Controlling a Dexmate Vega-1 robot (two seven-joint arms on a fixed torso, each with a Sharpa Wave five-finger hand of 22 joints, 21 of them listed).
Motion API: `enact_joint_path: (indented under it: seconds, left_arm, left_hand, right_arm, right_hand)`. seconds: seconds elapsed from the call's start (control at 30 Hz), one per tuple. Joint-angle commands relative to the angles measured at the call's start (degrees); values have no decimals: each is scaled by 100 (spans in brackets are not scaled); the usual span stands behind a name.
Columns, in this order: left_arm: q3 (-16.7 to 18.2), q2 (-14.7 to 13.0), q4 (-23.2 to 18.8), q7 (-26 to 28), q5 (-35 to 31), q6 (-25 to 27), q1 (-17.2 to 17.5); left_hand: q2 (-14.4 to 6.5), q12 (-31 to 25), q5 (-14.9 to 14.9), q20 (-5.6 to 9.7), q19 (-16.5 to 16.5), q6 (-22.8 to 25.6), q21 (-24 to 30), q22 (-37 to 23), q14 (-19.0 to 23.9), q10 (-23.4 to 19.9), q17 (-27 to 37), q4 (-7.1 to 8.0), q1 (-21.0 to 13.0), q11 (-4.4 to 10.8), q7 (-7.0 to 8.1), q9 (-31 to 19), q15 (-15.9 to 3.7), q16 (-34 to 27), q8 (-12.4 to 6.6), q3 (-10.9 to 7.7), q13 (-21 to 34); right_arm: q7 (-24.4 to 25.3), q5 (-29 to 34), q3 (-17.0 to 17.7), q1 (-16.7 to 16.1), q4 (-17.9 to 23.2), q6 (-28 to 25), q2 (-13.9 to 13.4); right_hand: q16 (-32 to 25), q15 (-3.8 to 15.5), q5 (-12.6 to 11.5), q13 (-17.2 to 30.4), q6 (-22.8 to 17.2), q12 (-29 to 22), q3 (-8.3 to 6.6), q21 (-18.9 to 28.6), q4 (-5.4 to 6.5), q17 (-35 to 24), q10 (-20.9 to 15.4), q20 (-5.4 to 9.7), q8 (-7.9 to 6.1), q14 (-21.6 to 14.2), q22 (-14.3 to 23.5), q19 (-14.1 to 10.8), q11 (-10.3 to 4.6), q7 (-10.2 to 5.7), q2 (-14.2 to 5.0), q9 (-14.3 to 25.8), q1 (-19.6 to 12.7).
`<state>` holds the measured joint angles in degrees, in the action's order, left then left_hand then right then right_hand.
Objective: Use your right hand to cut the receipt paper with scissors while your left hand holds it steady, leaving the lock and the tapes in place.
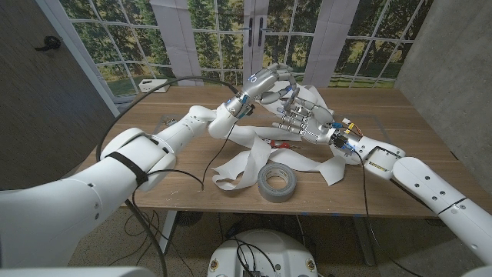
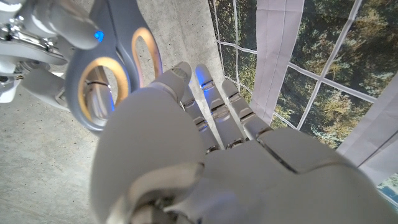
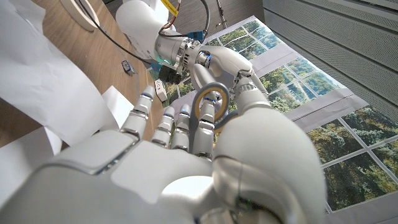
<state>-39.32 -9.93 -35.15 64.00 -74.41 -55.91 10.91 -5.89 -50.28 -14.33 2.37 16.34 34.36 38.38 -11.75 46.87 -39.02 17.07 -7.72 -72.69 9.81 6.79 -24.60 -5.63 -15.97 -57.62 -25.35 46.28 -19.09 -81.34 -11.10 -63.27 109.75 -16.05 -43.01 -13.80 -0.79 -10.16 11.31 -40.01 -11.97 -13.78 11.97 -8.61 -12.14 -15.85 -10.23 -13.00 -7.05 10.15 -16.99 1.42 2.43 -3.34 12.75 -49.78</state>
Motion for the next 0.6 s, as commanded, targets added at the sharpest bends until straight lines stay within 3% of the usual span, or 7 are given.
enact_joint_path:
  seconds: [0.03, 0.3, 0.37, 0.43, 0.6]
  left_arm:
    - [298, -23, -29, 0, 158, -47, 91]
    - [627, -54, 12, 0, 537, -95, 202]
    - [656, -52, 84, 0, 708, -173, 207]
    - [641, -71, 106, 0, 860, -201, 219]
    - [408, -115, 265, 0, 1444, -370, 232]
  left_hand:
    - [2, 30, 28, 497, 16, -6, -13, 47, 4, -1, -17, -14, 32, -3, 27, -11, -817, 16, -8, -3, -4]
    - [-18, 126, 77, 429, -97, -43, -94, 128, 38, -17, -64, -70, 43, -8, 50, -31, -817, 68, -32, -16, -50]
    - [-19, 166, 89, 419, -113, -37, -114, 144, 48, -26, -75, -94, 33, -14, 54, -20, -816, 80, -35, -28, -75]
    - [-17, 205, 101, 408, -126, -38, -133, 157, 59, -39, -82, -121, 17, -15, 44, -13, -815, 89, -37, -38, -99]
    - [-19, 237, 130, 390, -131, -64, -159, 171, 80, -65, -91, -132, 28, -1, 49, -22, -814, 103, -44, -26, -112]
  right_arm:
    - [-296, 78, 59, -87, -101, 247, 125]
    - [-301, 134, 144, -210, -74, 393, 152]
    - [-310, 116, 164, -230, -72, 406, 161]
    - [-284, 148, 184, -249, -48, 424, 142]
    - [-302, 113, 214, -284, -40, 463, 182]
  right_hand:
    - [-32, 46, -18, 22, -28, 3, -13, 6, 24, -17, 7, 61, 15, -6, 15, -19, -43, -53, -16, 14, -20]
    - [-25, 66, -4, 24, -145, 28, 12, -19, 55, -31, 75, 80, -39, 11, 17, 29, -68, -274, -39, 54, 8]
    - [-22, 75, -3, 25, -257, 24, 18, -21, 54, -32, 73, 83, -102, 9, 18, 27, -68, -424, -51, 101, -3]
    - [-17, 83, -2, 27, -290, 13, 22, -21, 48, -31, 50, 100, -136, 9, 18, 25, -83, -435, -59, 153, -20]
    - [-17, 115, -2, 31, -641, -1, 45, -18, 30, -30, 6, 139, -383, -24, 18, -3, -93, -556, -68, 369, -73]
